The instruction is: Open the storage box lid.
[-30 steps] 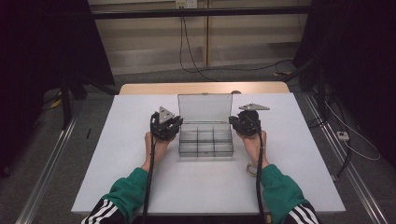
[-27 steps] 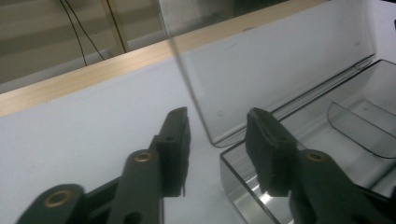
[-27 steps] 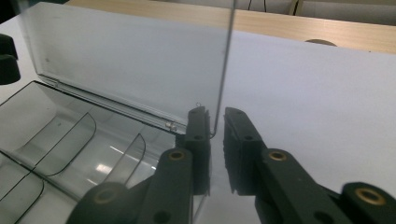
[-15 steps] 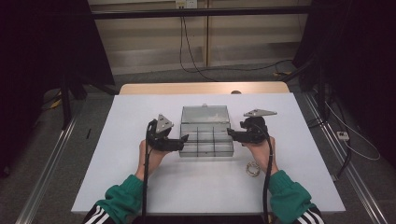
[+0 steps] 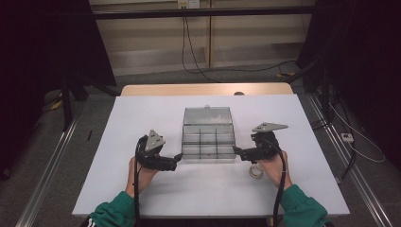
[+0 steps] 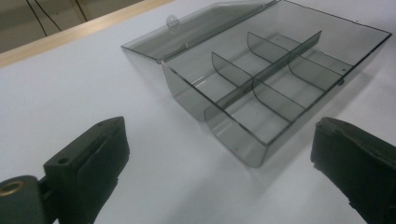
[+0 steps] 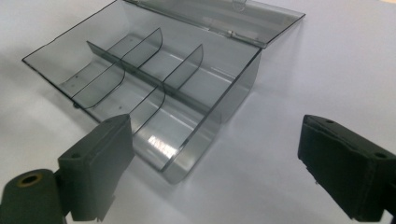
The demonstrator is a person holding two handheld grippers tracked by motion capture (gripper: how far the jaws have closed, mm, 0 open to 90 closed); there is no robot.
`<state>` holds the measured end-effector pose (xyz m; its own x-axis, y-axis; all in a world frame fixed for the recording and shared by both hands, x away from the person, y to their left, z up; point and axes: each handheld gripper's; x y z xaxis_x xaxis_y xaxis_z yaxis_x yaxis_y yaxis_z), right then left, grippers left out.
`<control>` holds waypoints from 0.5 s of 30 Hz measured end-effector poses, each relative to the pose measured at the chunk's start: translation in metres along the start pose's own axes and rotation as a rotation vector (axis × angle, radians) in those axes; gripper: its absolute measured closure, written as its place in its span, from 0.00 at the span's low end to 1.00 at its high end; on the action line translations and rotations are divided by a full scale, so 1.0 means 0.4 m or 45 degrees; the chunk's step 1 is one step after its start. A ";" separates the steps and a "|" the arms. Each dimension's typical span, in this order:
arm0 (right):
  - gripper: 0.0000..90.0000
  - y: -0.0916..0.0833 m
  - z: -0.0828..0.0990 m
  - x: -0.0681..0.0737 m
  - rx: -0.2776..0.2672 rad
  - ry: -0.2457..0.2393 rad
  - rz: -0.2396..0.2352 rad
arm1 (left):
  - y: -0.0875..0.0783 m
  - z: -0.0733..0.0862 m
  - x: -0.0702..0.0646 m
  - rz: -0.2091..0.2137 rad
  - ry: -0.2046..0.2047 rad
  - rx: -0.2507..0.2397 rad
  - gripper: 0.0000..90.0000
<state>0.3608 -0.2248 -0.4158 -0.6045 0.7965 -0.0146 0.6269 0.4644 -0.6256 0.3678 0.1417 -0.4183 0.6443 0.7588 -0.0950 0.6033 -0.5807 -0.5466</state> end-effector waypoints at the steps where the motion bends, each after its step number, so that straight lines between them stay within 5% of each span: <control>1: 0.09 -0.005 0.005 0.000 -0.001 -0.002 -0.005 | -0.006 0.004 0.000 0.001 0.005 0.009 0.04; 15: 0.01 -0.043 0.059 0.018 0.033 -0.009 -0.070 | -0.050 0.063 -0.014 0.016 0.020 0.038 0.00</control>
<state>0.3342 -0.2363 -0.4234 -0.6411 0.7673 0.0148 0.5797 0.4969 -0.6457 0.3403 0.1563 -0.4279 0.6594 0.7466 -0.0888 0.5811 -0.5810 -0.5700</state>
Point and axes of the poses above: each handheld gripper's, and its own axes: y roughly forward along the jaws, z roughly out of its underside, x roughly to its left, and after that the axes turned 10 degrees about -y, right-handed
